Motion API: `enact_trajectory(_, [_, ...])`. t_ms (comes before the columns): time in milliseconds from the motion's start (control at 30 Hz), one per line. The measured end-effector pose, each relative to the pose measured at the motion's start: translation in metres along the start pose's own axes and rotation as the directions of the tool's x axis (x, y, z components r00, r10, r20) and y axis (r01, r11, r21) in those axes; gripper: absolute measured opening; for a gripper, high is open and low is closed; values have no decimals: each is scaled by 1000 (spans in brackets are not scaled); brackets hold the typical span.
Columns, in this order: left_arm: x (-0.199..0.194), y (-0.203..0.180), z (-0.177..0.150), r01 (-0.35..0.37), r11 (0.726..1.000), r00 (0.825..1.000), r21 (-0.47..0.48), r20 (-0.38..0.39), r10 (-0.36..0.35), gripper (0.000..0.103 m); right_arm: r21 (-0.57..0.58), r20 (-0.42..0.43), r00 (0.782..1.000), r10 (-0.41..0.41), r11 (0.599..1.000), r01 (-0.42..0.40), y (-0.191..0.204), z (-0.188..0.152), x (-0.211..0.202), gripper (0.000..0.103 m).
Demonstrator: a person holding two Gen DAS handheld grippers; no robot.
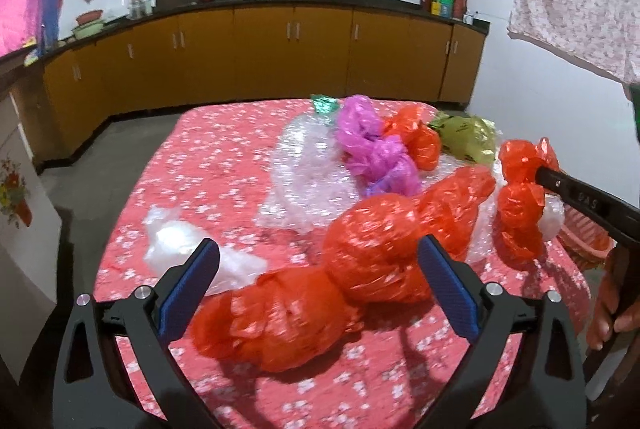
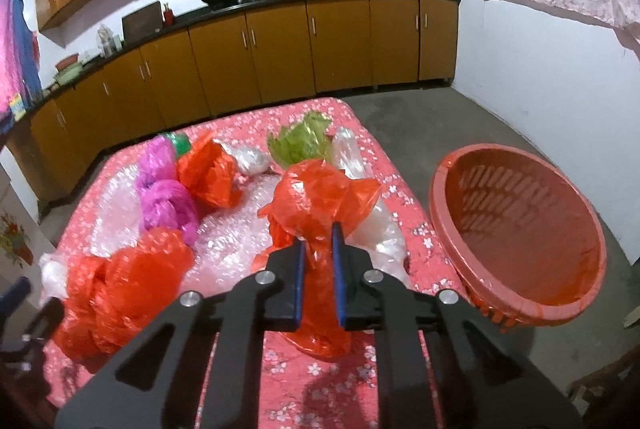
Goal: Collect trash
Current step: 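Grasp a red plastic bag with the right gripper while the left tool approaches, then grasp a second red bag with the left gripper while the right holds its bag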
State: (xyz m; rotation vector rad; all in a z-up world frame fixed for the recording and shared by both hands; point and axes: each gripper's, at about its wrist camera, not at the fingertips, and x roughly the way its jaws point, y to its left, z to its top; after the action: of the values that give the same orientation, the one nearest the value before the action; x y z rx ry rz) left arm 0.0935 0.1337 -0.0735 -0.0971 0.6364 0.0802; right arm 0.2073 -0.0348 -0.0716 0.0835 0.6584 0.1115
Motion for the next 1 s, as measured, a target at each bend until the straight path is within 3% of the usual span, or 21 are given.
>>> enact_trajectory(300, [19,-15,2,47,998,998,32,-52,-45,77,9,29,999,36,999,-36,-1,5,-16,13])
enact_trajectory(367, [20,-16,2,64,997,996,32,-59,-62,66,2,30,999,33,999,-33,0,4,-17,13])
enact_trajectory(467, [22,-17,2,96,995,993,31,-67,-94,40,-3,30,999,34,999,-33,0,2,-17,13])
enact_trajectory(600, [20,-18,3,104,994,993,38,-60,-102,22,-8,35,999,36,999,-36,0,3,-20,13])
enact_trajectory(767, [13,-15,6,97,995,995,35,-32,-96,13,-7,50,998,44,999,-44,0,5,-27,13])
enact_trajectory(1000, [-7,-12,19,94,995,995,26,22,-94,11,-4,77,995,69,998,-69,-2,8,-43,13])
